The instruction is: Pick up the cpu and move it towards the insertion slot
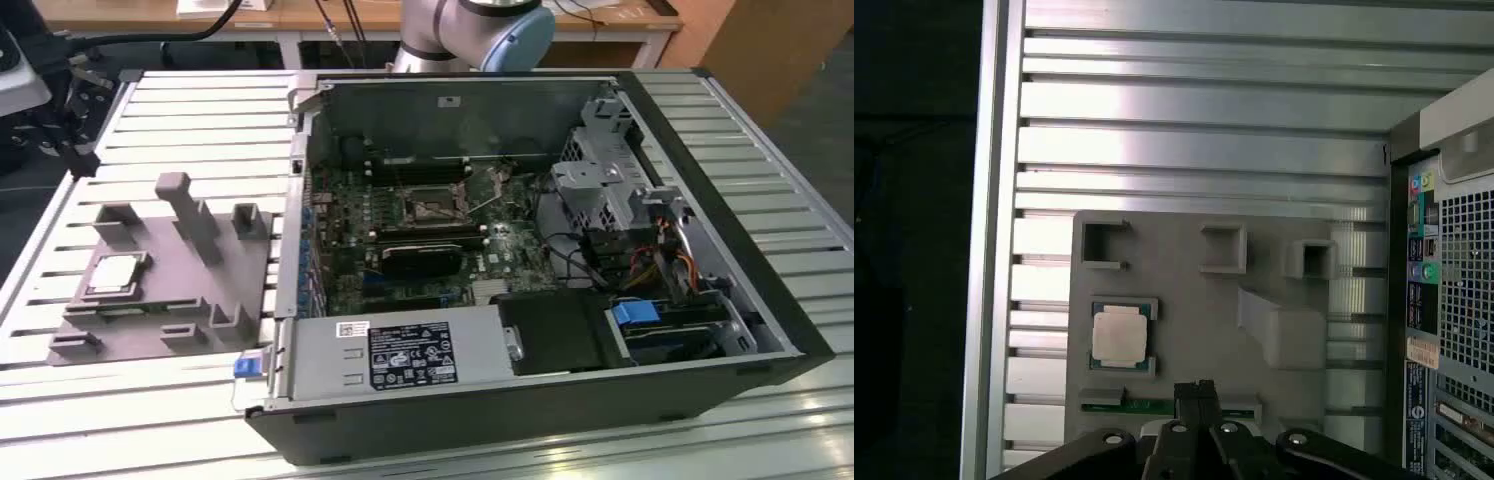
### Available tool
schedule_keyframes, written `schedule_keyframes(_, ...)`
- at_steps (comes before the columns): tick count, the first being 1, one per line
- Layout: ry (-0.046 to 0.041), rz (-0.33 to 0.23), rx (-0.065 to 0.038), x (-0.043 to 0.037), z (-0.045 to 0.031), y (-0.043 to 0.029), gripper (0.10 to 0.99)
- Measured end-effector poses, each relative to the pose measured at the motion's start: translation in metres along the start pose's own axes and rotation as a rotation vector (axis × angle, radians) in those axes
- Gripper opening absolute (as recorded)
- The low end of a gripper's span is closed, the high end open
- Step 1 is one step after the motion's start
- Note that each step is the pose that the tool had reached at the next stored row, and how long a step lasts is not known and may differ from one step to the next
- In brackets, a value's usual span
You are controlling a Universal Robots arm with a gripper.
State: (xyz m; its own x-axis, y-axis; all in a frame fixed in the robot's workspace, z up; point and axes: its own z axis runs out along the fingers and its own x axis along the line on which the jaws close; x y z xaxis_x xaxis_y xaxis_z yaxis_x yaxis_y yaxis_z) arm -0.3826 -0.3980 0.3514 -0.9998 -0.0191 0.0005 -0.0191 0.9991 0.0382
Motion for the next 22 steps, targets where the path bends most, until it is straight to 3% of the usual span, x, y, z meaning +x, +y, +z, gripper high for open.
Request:
schedule_keyframes(6, 0.0001, 0.000, 0.000, 0.0001, 0.0004, 0.0000, 0.102)
schedule_keyframes(22, -0.0002, 0.000, 0.000, 0.0038, 0.0105, -0.0003, 0.102)
